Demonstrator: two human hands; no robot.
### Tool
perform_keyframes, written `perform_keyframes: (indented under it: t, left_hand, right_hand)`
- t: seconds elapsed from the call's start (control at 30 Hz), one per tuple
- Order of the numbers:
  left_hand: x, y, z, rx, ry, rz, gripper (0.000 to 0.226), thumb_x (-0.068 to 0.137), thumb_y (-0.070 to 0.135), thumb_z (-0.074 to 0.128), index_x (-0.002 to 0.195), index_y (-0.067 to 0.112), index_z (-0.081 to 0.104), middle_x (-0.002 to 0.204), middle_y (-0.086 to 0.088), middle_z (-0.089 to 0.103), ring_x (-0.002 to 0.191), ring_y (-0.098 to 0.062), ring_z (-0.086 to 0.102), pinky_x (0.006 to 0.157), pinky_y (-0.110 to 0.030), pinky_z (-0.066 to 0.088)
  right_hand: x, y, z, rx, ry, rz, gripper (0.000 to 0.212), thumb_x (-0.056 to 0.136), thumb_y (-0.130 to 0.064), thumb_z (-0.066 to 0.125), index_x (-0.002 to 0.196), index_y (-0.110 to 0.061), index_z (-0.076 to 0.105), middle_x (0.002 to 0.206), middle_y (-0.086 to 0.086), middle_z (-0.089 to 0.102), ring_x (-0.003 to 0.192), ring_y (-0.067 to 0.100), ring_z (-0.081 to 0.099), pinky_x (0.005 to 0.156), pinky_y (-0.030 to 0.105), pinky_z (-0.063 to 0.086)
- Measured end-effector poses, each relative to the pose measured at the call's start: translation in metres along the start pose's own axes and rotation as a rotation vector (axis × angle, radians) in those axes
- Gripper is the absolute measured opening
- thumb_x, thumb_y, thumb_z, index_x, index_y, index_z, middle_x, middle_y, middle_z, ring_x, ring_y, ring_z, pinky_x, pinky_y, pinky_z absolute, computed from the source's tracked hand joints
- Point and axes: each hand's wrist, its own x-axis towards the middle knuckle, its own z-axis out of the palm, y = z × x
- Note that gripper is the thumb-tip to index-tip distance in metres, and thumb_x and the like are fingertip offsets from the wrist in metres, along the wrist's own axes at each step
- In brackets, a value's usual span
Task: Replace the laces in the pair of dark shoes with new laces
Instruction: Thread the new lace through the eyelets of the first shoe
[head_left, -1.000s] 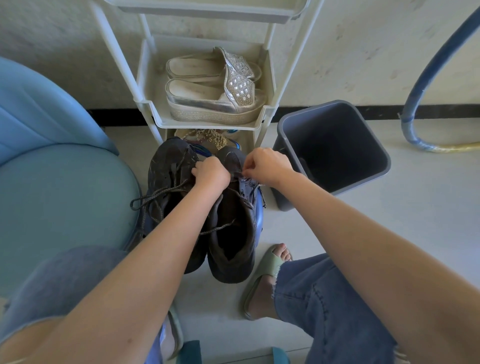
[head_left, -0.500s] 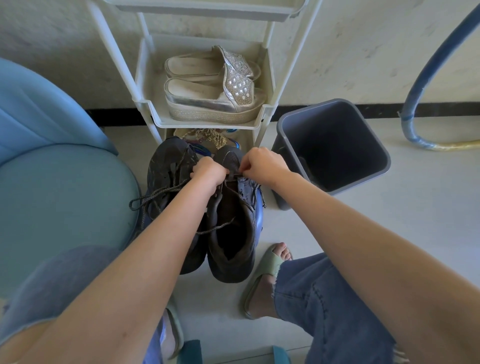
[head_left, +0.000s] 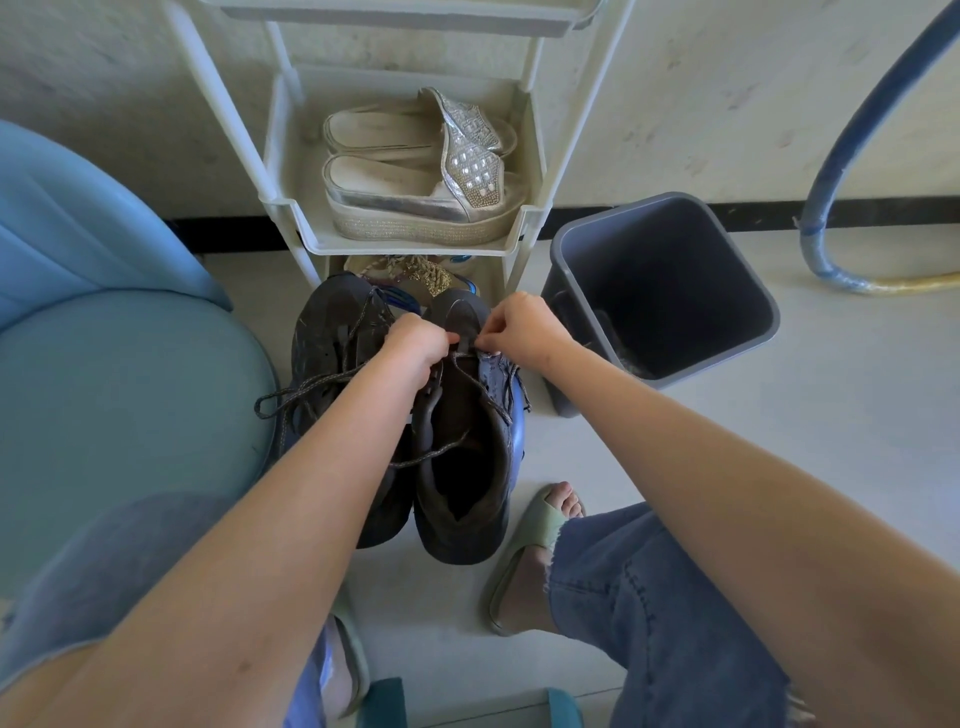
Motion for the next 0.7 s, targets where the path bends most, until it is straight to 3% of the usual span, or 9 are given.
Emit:
perform_keyframes:
  t: [0.1, 0.27, 0.33, 0.4, 0.47, 0.57, 0.7]
  left_hand:
    - [-0.002, 0.000, -0.001, 0.021, 0.048, 0.006, 0.048, 0.091, 0.013, 0.059, 0.133, -0.001, 0.043, 0.125, -0.019, 0.054, 0.055, -0.018, 0.037, 0.046, -0.028, 0.031]
    - [0.001, 0.000, 0.000, -0.083, 0.020, -0.010, 0.044, 0.093, -0.002, 0.048, 0.137, 0.000, 0.042, 0.136, -0.012, 0.052, 0.056, -0.015, 0.033, 0.052, -0.026, 0.032]
    - [0.001, -0.001, 0.002, -0.159, 0.004, -0.023, 0.049, 0.093, -0.005, 0.044, 0.141, 0.001, 0.036, 0.135, -0.011, 0.054, 0.065, -0.017, 0.043, 0.057, -0.028, 0.036]
    - [-0.002, -0.002, 0.003, -0.209, 0.020, -0.029, 0.052, 0.092, -0.003, 0.048, 0.141, 0.001, 0.034, 0.132, -0.013, 0.055, 0.092, -0.027, 0.057, 0.069, -0.034, 0.043]
    - [-0.003, -0.003, 0.003, -0.203, 0.046, -0.019, 0.049, 0.090, 0.002, 0.054, 0.137, 0.001, 0.039, 0.129, -0.016, 0.055, 0.111, -0.032, 0.054, 0.080, -0.036, 0.044]
    - [-0.003, -0.009, 0.003, -0.154, 0.096, 0.055, 0.038, 0.088, 0.008, 0.059, 0.125, 0.003, 0.055, 0.121, -0.016, 0.060, 0.108, -0.031, 0.057, 0.080, -0.036, 0.046]
    - [-0.001, -0.019, -0.004, -0.118, 0.187, 0.177, 0.040, 0.081, 0.009, 0.064, 0.120, 0.008, 0.055, 0.116, -0.010, 0.063, 0.107, -0.024, 0.059, 0.084, -0.030, 0.044]
  right_hand:
    - [0.001, -0.002, 0.004, -0.059, 0.008, -0.004, 0.013, 0.090, -0.010, 0.063, 0.096, -0.005, 0.073, 0.097, 0.009, 0.069, 0.087, 0.022, 0.066, 0.085, 0.035, 0.055]
    - [-0.003, 0.001, 0.008, 0.155, 0.035, 0.036, 0.012, 0.088, -0.012, 0.067, 0.094, -0.004, 0.073, 0.096, 0.009, 0.070, 0.083, 0.016, 0.061, 0.078, 0.028, 0.050]
    - [-0.004, 0.001, 0.012, 0.250, 0.048, 0.076, 0.011, 0.087, -0.013, 0.069, 0.092, -0.004, 0.073, 0.096, 0.009, 0.069, 0.081, 0.014, 0.059, 0.075, 0.025, 0.047]
    - [-0.004, 0.001, 0.017, 0.295, 0.071, 0.120, 0.012, 0.086, -0.014, 0.070, 0.095, -0.005, 0.070, 0.095, 0.008, 0.067, 0.083, 0.014, 0.057, 0.077, 0.027, 0.048]
    - [-0.005, 0.000, 0.019, 0.350, 0.092, 0.127, 0.025, 0.083, -0.012, 0.073, 0.104, -0.008, 0.062, 0.093, 0.005, 0.060, 0.083, 0.015, 0.055, 0.076, 0.027, 0.047]
    - [-0.005, -0.002, 0.018, 0.303, 0.036, 0.011, 0.029, 0.080, -0.006, 0.074, 0.104, -0.008, 0.059, 0.089, 0.005, 0.058, 0.080, 0.017, 0.054, 0.067, 0.022, 0.043]
    - [-0.003, -0.005, 0.019, 0.147, 0.020, -0.054, 0.020, 0.082, -0.002, 0.068, 0.100, -0.011, 0.065, 0.088, 0.001, 0.058, 0.080, 0.017, 0.054, 0.072, 0.027, 0.046]
